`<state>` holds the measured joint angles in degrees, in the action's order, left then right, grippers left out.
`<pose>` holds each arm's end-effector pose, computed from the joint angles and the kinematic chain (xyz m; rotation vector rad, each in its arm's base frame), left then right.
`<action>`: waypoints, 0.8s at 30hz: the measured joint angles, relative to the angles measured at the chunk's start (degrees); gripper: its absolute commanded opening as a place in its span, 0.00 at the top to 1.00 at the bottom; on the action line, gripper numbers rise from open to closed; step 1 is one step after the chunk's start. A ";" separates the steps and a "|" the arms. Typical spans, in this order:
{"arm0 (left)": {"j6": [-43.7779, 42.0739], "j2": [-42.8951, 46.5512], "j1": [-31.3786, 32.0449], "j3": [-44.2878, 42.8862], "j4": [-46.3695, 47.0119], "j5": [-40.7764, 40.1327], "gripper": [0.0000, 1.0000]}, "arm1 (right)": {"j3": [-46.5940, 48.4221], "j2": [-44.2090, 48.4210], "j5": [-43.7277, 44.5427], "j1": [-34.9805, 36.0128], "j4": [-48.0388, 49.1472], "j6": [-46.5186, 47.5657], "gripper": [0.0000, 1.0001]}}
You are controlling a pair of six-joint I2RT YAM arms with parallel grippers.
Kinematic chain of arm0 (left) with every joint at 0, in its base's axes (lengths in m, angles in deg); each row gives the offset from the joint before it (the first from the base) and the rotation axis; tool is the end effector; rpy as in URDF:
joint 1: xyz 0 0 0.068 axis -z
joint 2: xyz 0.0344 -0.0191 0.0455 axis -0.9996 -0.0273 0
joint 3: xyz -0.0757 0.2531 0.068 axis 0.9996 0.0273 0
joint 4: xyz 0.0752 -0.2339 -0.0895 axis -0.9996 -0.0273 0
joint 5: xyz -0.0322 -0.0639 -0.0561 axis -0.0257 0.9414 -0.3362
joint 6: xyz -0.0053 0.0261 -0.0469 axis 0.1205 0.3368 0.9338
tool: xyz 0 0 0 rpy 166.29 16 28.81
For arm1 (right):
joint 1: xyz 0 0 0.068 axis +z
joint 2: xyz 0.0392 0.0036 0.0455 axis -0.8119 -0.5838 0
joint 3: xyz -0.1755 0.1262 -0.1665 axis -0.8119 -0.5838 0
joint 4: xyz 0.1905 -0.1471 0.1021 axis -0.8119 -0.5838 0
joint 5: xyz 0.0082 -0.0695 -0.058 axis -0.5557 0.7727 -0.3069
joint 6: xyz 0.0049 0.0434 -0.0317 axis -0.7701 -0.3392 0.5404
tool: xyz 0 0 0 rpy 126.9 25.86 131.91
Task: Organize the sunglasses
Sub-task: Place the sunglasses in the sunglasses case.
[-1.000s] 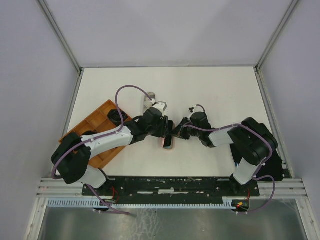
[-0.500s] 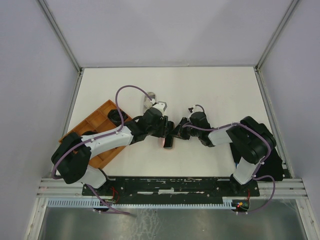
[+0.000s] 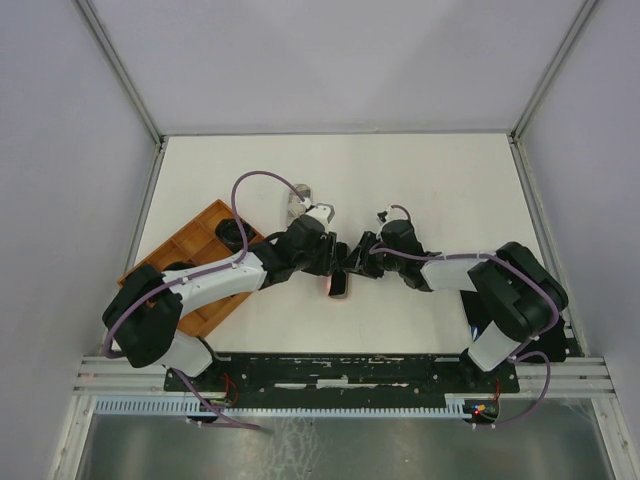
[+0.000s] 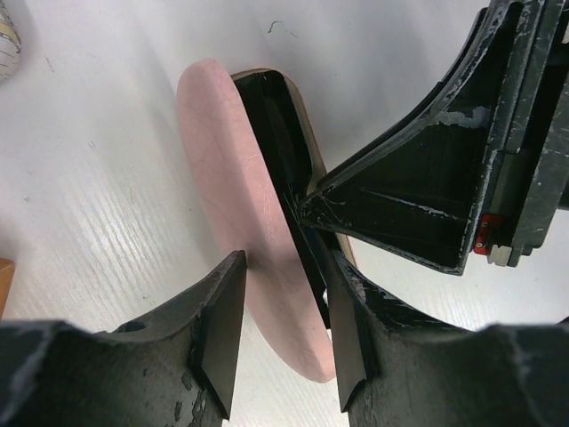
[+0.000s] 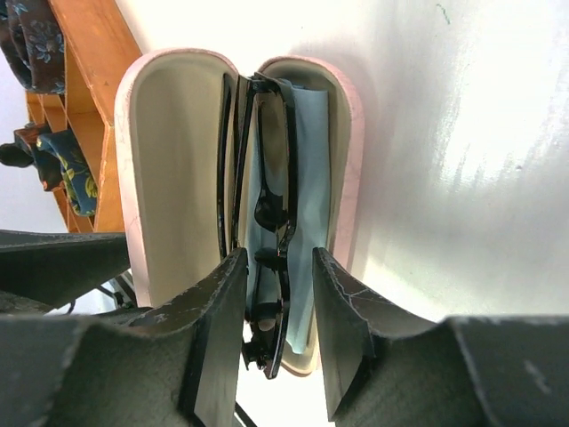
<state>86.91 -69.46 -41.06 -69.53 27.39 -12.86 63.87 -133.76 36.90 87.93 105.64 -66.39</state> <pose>0.2127 -0.2261 0.2125 0.3648 2.3518 -0.5404 0.2463 0.1775 0.1312 0.2882 2.4372 1.1570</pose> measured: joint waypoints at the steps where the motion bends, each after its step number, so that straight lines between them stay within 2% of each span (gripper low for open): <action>1: 0.00 0.00 0.00 0.00 0.00 -0.02 0.52 | 0.17 0.57 0.44 -0.02 -1.11 0.48 0.56; 20: 0.00 0.00 0.00 0.00 0.00 -0.04 0.51 | 1.42 8.55 7.13 -0.02 -14.12 6.69 0.57; 24: 0.00 0.00 0.00 0.00 0.02 -0.04 0.51 | 1.42 9.55 8.41 -0.02 -15.15 7.74 0.66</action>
<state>86.91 -69.46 -41.06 -69.53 27.41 -12.90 65.29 -124.21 45.32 87.91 90.49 -58.65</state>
